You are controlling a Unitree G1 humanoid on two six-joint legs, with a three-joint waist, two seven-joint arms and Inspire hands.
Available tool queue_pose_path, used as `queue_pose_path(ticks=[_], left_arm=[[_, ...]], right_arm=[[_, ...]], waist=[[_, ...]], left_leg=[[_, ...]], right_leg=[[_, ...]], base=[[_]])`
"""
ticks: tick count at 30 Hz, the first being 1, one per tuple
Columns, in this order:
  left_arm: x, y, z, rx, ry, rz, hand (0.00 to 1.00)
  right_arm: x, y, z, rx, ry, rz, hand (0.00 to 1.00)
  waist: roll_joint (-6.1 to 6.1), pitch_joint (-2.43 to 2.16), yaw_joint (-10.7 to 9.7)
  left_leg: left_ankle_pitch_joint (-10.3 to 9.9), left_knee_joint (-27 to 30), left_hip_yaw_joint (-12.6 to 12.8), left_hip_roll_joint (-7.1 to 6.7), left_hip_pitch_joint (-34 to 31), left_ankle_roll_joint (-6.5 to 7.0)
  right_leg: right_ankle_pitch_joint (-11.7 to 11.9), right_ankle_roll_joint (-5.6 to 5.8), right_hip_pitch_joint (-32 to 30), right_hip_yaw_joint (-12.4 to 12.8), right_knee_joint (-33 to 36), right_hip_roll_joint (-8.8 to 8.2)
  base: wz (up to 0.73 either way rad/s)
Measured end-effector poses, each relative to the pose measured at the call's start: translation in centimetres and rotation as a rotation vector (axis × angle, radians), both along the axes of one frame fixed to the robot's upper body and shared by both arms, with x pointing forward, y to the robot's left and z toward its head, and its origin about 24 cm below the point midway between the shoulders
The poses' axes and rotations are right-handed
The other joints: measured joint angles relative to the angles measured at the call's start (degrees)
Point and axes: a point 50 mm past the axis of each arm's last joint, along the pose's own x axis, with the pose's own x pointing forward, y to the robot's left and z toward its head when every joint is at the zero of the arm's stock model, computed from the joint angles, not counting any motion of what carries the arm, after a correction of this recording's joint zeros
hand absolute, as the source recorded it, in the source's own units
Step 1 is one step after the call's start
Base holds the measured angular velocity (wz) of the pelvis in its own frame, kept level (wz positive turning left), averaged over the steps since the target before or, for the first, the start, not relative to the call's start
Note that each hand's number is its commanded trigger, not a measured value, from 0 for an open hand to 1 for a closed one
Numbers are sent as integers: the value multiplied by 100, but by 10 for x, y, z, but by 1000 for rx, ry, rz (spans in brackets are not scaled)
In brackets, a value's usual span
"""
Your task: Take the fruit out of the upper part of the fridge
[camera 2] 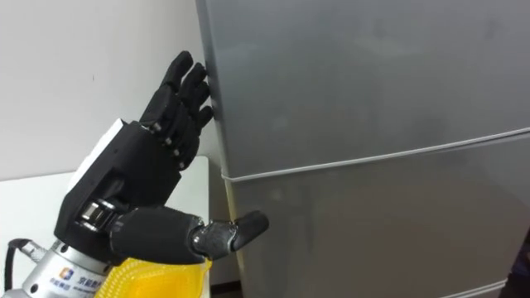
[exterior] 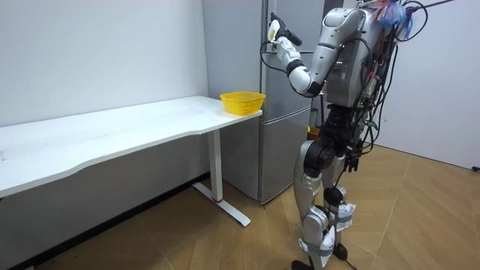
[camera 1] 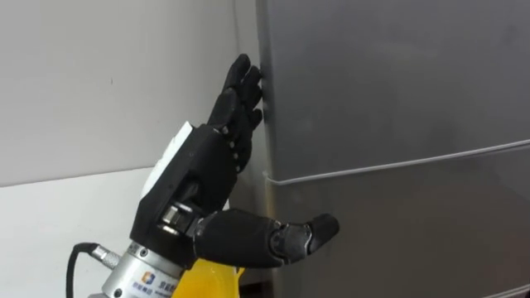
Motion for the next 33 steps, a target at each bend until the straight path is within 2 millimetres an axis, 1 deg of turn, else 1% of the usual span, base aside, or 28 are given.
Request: queue_pose_path(ticks=[1, 2, 6, 8, 13, 18, 19, 20, 21, 25, 33], left_arm=[[0, 0, 0, 2, -1, -3, 58], [0, 0, 0, 2, -1, -5, 100], [0, 1, 0, -2, -1, -2, 100], [1, 7, 2, -12, -5, 29, 100], [2, 12, 3, -51, -9, 65, 100], [1, 7, 4, -67, -12, 34, 99], [1, 5, 3, -63, -10, 19, 91], [0, 3, 3, -60, -7, 6, 56], [0, 0, 2, -62, -2, -23, 0], [-2, -8, 0, -33, 2, -90, 0], [-4, -14, -1, -5, 0, -147, 0]], right_arm=[[1, 0, 0, 0, -3, 1, 0], [1, 0, 0, 0, -4, 1, 0], [1, 0, 0, 3, -3, 2, 0], [1, 0, 0, 6, -2, 2, 0], [1, 1, 0, 23, 4, 2, 0], [3, 1, 0, 28, 4, 2, 0], [3, 1, 0, 28, 4, 2, 0], [3, 1, 0, 28, 4, 2, 0], [3, 1, 0, 28, 4, 2, 0], [3, 1, 0, 28, 4, 2, 0], [3, 1, 0, 28, 4, 2, 0]], waist=[[0, 0, 0], [0, 0, 1], [-3, 1, 18], [-6, 2, 27], [-31, -9, 41], [-43, -10, 34], [-40, -11, 32], [-39, -11, 30], [-36, -13, 23], [-15, -26, 10], [-13, -25, 1]], left_leg=[[0, 0, 0, 0, -3, 0], [0, 0, 0, 0, -7, 0], [0, 0, 0, -2, -19, 0], [0, 0, -1, -2, -30, 0], [0, -1, -1, -11, -36, 0], [0, 0, -1, -13, -35, 0], [0, -1, -1, -12, -35, 0], [0, -1, -1, -12, -35, 0], [0, -1, -1, -10, -34, 0], [0, 0, 0, -5, -28, 0], [0, 2, 0, -3, -23, 0]], right_leg=[[0, 0, -1, 0, -2, 0], [0, 0, -2, 0, -3, -1], [0, 0, -7, -6, -7, -3], [0, 0, -15, -14, -11, -3], [-2, 3, -4, -22, -18, -13], [-2, 4, -1, -15, -16, -13], [-2, 4, -3, -12, -14, -12], [-2, 4, -3, -11, -14, -11], [-2, 4, -5, -10, -11, -9], [-2, 3, -6, -4, -3, -4], [-2, 3, -10, 3, -3, -2]], base=[[0], [0], [0], [2], [2], [0], [0], [0], [0], [0], [0]])
